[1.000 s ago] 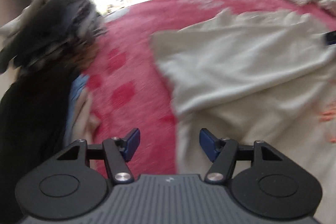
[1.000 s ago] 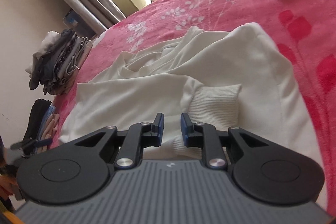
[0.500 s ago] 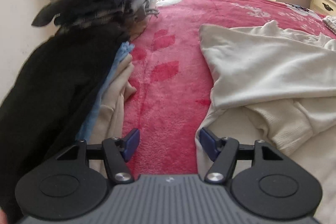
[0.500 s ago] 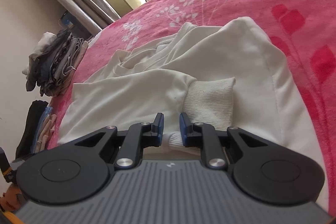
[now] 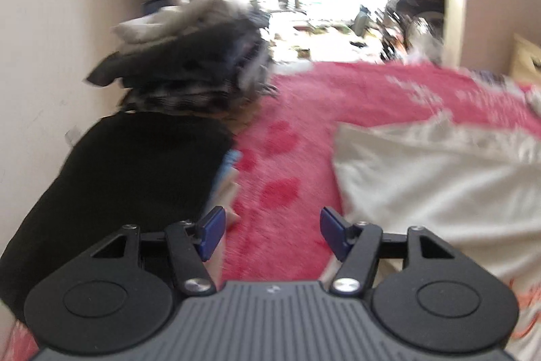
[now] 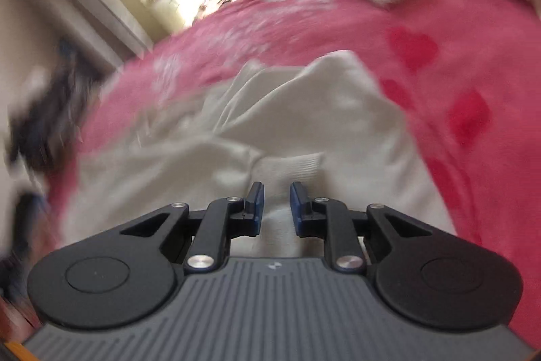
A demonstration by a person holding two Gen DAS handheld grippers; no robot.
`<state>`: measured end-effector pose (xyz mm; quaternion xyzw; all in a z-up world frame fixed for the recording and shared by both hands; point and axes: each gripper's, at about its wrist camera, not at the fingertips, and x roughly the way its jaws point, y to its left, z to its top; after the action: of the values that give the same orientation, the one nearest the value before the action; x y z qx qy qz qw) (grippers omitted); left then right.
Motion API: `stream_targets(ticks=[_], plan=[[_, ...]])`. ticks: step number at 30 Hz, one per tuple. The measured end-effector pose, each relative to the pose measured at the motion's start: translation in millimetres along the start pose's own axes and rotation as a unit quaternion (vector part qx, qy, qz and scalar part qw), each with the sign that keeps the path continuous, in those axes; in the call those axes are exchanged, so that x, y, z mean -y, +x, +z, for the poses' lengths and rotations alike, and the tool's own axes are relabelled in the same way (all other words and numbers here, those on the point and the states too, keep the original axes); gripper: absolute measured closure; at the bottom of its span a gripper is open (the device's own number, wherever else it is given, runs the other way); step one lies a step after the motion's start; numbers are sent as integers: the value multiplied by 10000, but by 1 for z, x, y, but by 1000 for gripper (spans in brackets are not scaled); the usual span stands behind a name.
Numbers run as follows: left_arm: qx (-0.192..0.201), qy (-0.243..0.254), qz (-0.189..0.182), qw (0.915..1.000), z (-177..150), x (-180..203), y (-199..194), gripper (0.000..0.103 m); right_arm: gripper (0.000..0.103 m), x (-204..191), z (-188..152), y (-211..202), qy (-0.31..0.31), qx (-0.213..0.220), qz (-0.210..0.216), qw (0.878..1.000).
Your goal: Fold clothes
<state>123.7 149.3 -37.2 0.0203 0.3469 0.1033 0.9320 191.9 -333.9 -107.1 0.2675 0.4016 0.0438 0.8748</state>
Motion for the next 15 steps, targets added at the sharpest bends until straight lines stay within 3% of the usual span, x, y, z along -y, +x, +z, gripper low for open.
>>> stream_targets(ticks=[4,7,11,15], plan=[[225,-196,16,9996,17,-30,-33,36,85,3,7,-50,-90,130,73,9998],[368,10,-123,9992,30,-47,-69,34,84,-1,3,-93,-289,88,198,9993],[448,149,-484,9977,41,-65,-117,29,74,-14,-9,-148,-663,71,351,9972],[158,207,-974,9949,30,-66,-146,29,68,-26,-28,-197,-908,-3,474,9947]])
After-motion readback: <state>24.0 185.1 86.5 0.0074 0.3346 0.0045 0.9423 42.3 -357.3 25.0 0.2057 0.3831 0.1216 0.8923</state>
